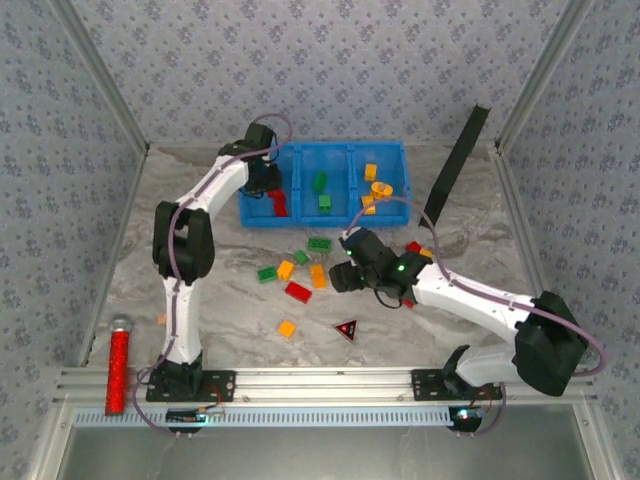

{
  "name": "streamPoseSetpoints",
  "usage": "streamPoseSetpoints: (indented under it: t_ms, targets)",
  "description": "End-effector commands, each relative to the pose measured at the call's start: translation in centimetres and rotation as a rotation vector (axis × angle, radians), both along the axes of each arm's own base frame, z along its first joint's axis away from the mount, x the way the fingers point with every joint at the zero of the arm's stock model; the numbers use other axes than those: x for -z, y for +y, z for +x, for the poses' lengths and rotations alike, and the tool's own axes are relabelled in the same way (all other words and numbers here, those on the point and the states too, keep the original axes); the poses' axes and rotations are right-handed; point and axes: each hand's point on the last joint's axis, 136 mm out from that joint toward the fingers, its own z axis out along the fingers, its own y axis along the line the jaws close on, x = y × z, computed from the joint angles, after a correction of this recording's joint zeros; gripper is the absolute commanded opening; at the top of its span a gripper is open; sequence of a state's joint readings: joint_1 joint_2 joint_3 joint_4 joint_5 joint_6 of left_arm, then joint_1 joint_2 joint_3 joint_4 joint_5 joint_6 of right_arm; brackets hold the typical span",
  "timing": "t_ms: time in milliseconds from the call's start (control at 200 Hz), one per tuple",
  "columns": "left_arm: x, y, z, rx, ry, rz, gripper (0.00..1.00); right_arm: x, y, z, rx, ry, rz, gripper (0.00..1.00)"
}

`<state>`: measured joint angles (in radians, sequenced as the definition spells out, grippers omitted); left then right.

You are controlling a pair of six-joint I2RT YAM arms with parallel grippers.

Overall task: Sort the legos into containers by color
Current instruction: Place the lego in the container, then pick up the lego from the center of the table.

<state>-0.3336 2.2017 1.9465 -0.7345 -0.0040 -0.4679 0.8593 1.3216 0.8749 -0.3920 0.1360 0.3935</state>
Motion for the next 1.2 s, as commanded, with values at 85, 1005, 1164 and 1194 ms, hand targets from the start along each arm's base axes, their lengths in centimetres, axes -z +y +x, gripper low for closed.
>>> streamPoseSetpoints:
  t_ms: [85,1005,1164,1194]
  targets:
    - [1.3,-0.8,0.1,0.028,0.056,-0.047,0.26,2.3,2.0,0.2,-0.050,0.040,-0.018,0.71]
    - [-5.8,-0.6,-4.8,0.093,-0.028,-0.135,0.45,11.5,8.3,4.1,-0.087,0.219,-0.144,0.54]
    - [-8.5,0.3,-6.8,0.096,-0.071,-0.137,0.46,12.1,7.8,4.3,-0.082,0.235,-0.157,0.37]
    - [-9.0,0.4,-7.3,0.095,-0.079,-0.137,0.46,12.2,7.6,4.3,-0.080,0.237,-0.161,0.35]
